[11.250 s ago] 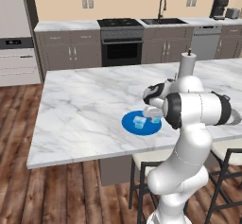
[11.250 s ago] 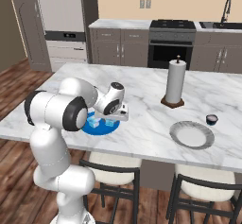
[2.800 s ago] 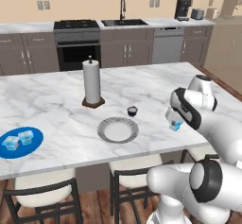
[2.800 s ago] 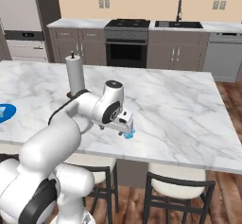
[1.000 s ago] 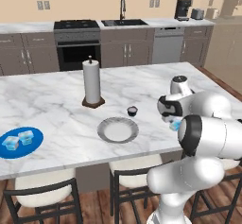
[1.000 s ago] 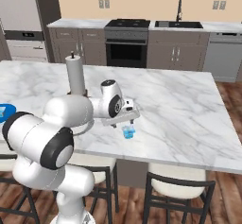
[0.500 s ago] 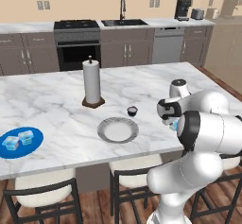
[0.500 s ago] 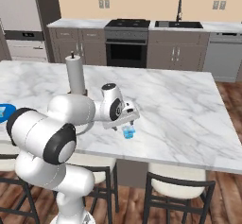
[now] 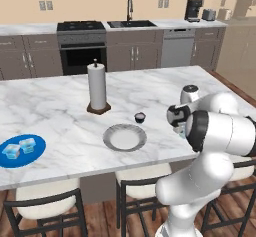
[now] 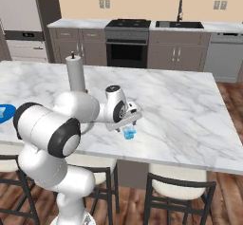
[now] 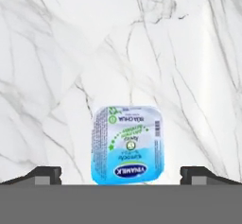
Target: Place two yogurt containers on each plate.
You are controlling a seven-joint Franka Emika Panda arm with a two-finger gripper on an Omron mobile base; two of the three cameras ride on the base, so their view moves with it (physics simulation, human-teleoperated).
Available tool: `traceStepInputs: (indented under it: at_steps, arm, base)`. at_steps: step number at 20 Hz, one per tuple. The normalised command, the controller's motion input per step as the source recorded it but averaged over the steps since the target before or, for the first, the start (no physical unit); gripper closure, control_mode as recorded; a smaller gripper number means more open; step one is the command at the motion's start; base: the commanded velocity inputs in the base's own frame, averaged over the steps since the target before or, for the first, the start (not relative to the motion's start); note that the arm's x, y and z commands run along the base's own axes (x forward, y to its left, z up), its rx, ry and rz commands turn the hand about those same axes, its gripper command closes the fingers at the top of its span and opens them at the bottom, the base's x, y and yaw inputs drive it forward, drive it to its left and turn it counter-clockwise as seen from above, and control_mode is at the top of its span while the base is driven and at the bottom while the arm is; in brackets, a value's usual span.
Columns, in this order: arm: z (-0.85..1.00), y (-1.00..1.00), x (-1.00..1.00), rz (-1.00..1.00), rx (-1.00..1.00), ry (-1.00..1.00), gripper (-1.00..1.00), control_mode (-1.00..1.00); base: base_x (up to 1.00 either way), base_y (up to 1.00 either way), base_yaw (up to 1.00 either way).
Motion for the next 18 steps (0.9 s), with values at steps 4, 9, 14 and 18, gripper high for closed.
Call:
traceStepInputs:
  at_steps: [4,9,14,18]
  arm:
    - [-0.01,-0.10,0.25,0.01,0.00,0.08,-1.00,-1.00]
    - [-0.02,-0.10,0.18,0.00,0.00,0.08,-1.00,-1.00]
    - [0.00,-0.08,0.11,0.00,0.00,0.09,-1.00,-1.00]
    - [-0.06,-0.04,0.01,0.00,0.00,0.03,-1.00,-1.00]
  base:
    - [0.00,0.00,0.00]
    - [0.00,0.00,0.00]
    - [0.00,0.00,0.00]
    - [0.00,0.00,0.00]
